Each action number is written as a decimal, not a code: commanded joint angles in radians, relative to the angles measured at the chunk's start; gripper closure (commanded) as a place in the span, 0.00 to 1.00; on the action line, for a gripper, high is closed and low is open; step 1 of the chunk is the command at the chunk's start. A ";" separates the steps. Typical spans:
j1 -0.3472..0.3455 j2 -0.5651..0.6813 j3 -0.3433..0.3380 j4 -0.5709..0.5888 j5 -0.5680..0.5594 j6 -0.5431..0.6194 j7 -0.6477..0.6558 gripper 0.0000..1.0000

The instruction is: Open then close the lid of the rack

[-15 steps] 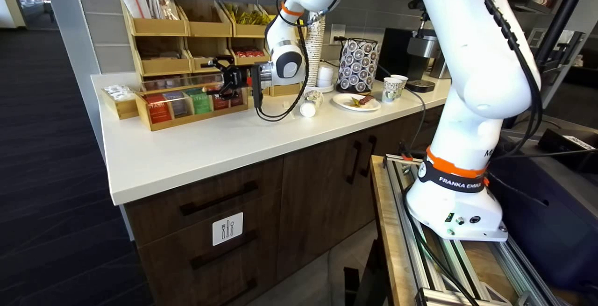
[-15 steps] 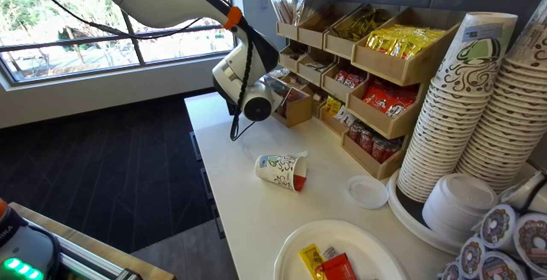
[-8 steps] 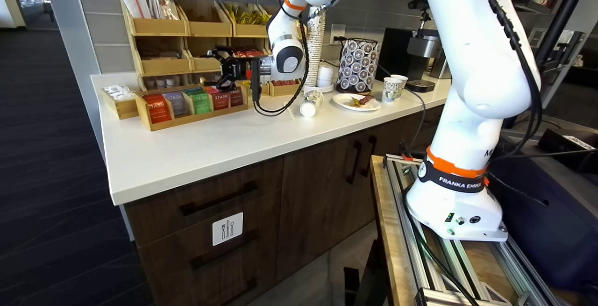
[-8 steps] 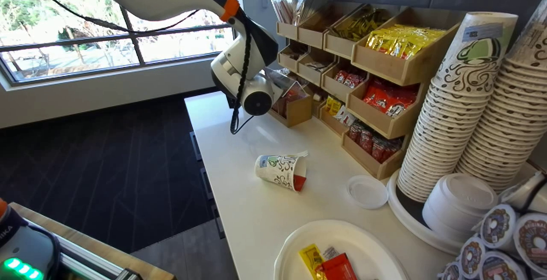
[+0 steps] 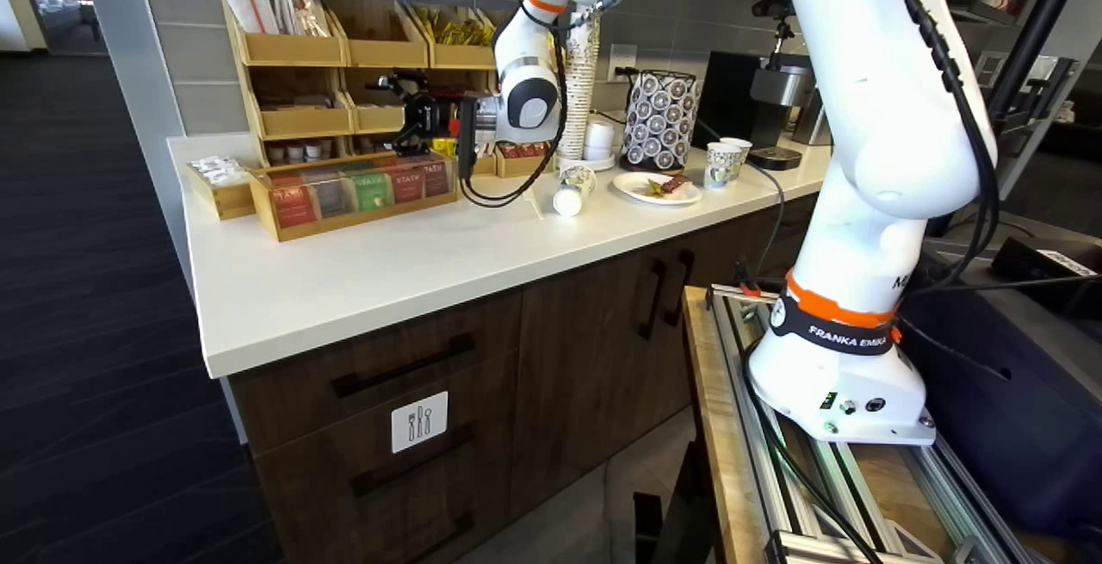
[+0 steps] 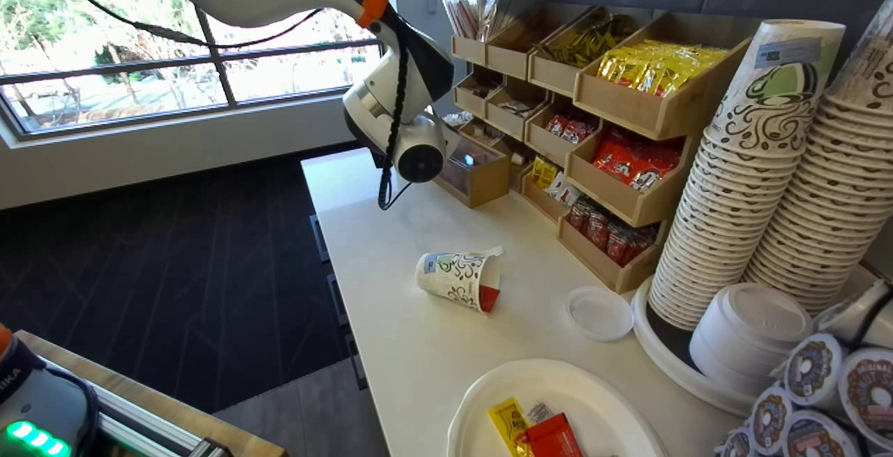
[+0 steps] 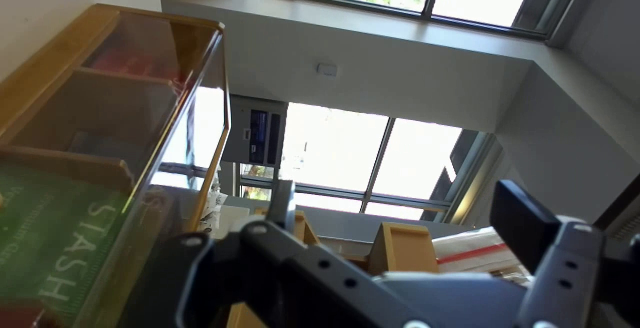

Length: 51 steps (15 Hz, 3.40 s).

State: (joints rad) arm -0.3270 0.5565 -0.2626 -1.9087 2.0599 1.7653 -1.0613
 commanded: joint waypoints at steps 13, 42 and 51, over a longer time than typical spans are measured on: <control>0.022 -0.024 -0.034 -0.040 -0.103 0.037 0.051 0.00; 0.065 0.133 0.006 0.064 -0.023 0.331 0.063 0.00; 0.078 0.173 0.014 0.107 0.019 0.348 0.070 0.00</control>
State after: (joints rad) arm -0.2542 0.6972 -0.2557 -1.8327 2.0411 2.0990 -0.9933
